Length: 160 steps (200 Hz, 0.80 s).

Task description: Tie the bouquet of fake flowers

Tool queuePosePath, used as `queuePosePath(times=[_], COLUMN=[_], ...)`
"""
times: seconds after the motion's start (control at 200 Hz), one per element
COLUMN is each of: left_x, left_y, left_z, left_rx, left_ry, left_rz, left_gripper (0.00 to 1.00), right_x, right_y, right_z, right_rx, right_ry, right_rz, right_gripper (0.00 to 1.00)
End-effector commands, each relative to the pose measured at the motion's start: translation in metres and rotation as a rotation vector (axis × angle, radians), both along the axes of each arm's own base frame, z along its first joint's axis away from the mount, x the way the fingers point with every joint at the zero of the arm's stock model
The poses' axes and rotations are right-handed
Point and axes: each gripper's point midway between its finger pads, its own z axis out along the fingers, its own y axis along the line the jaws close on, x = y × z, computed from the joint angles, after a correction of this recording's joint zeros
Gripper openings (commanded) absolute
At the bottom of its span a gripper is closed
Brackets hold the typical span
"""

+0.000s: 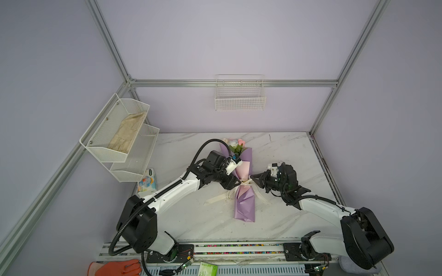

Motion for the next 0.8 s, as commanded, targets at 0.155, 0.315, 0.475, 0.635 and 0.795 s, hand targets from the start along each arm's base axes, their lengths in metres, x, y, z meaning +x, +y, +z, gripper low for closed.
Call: queuePosePath(times=[0.155, 0.315, 0.475, 0.635, 0.795], left_x=[0.005, 0.008, 0.015, 0.017, 0.021], left_y=[0.003, -0.003, -0.001, -0.004, -0.007], left_z=[-0.051, -0.071, -0.075, -0.075, -0.079], left_rx=[-0.021, 0.017, 0.048, 0.042, 0.045], left_ry=[0.120, 0.156, 0.132, 0.122, 0.119], left_rz=[0.064, 0.027, 0.027, 0.010, -0.001], left_gripper=[0.56, 0.50, 0.47, 0.39, 0.38], right_x=[0.005, 0.005, 0.005, 0.004, 0.004], right_y=[0.001, 0.001, 0.001, 0.002, 0.001], right_z=[0.012, 0.014, 0.013, 0.013, 0.012], right_rx=[0.025, 0.019, 0.020, 0.021, 0.022], right_ry=[-0.023, -0.026, -0.024, -0.022, -0.021], right_rz=[-0.015, -0.016, -0.018, -0.013, -0.014], right_gripper=[0.00, 0.00, 0.00, 0.00, 0.00])
